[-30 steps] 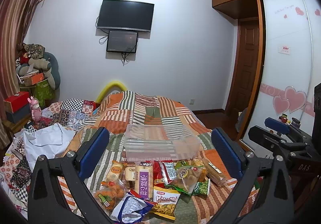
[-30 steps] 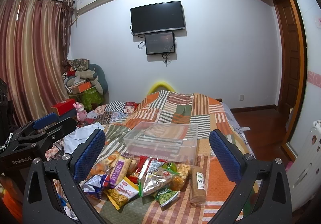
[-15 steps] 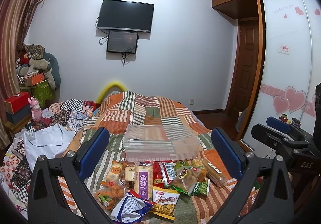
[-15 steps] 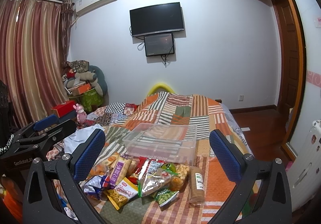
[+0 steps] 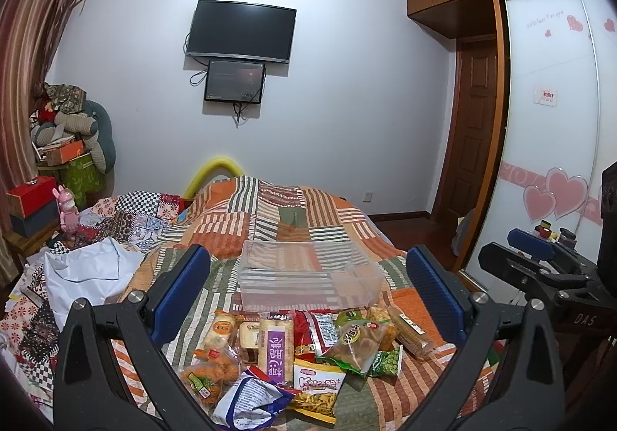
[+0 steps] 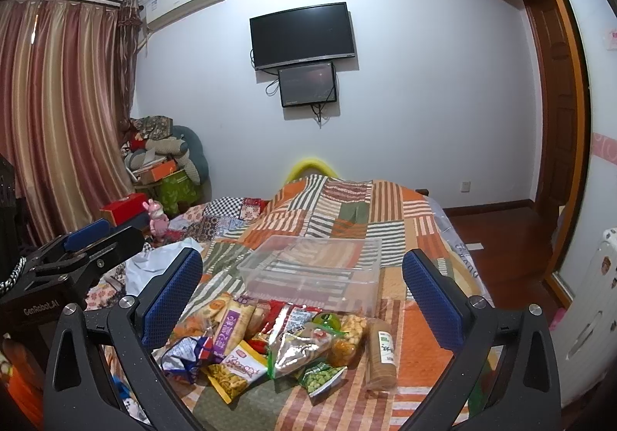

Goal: Organize snacks
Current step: 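Grasp the blue-white chip bag with the left tool while the right tool grasps a yellow snack bag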

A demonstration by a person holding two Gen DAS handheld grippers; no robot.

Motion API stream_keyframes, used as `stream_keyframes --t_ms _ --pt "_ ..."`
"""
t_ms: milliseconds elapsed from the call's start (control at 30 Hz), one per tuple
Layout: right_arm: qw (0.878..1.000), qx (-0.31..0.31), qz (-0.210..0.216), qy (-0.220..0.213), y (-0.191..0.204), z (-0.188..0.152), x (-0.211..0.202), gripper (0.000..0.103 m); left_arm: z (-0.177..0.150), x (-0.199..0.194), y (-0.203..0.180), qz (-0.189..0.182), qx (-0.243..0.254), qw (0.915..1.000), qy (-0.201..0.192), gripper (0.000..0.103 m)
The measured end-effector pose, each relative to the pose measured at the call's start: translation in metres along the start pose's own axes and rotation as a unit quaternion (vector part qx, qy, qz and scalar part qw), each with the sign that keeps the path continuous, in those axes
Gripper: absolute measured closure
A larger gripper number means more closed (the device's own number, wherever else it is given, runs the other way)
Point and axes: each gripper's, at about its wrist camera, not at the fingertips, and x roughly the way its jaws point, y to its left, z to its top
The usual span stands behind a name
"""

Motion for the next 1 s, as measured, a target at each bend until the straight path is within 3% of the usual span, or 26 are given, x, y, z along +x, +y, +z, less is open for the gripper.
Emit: stream_keyframes --t_ms 267,400,467,667,767,833,1000 --pt "1.000 0.000 0.018 0.022 0.001 -0.008 0.011 0.000 -0.006 0.008 0.014 -0.001 -0.020 0.9996 0.021 0.001" --pt "0.998 -0.002 0.029 0.051 0.004 -0.018 0.025 0.000 -0.015 0.023 0.031 0.003 -0.038 0.9974 0.062 0.019" --pt "0.997 0.000 0.035 0.068 0.005 -0.023 0.033 0.003 -0.021 0.031 0.039 0.010 -0.042 0.9957 0.082 0.019" --pt "0.989 0.012 0.063 0.135 0.008 -0.043 0.062 0.020 -0.046 0.047 0.056 0.027 -0.024 0.9897 0.138 0.020" --pt "0.981 0.018 0.081 0.174 0.012 -0.056 0.076 0.033 -0.060 0.051 0.058 0.030 -0.008 0.9864 0.162 0.020" --pt "0.973 0.023 0.101 0.205 0.015 -0.065 0.086 0.047 -0.070 0.052 0.058 0.028 -0.002 0.9842 0.175 0.020" --pt "0.958 0.024 0.120 0.261 0.023 -0.088 0.102 0.049 -0.087 0.055 0.059 0.015 0.001 0.9787 0.205 0.020"
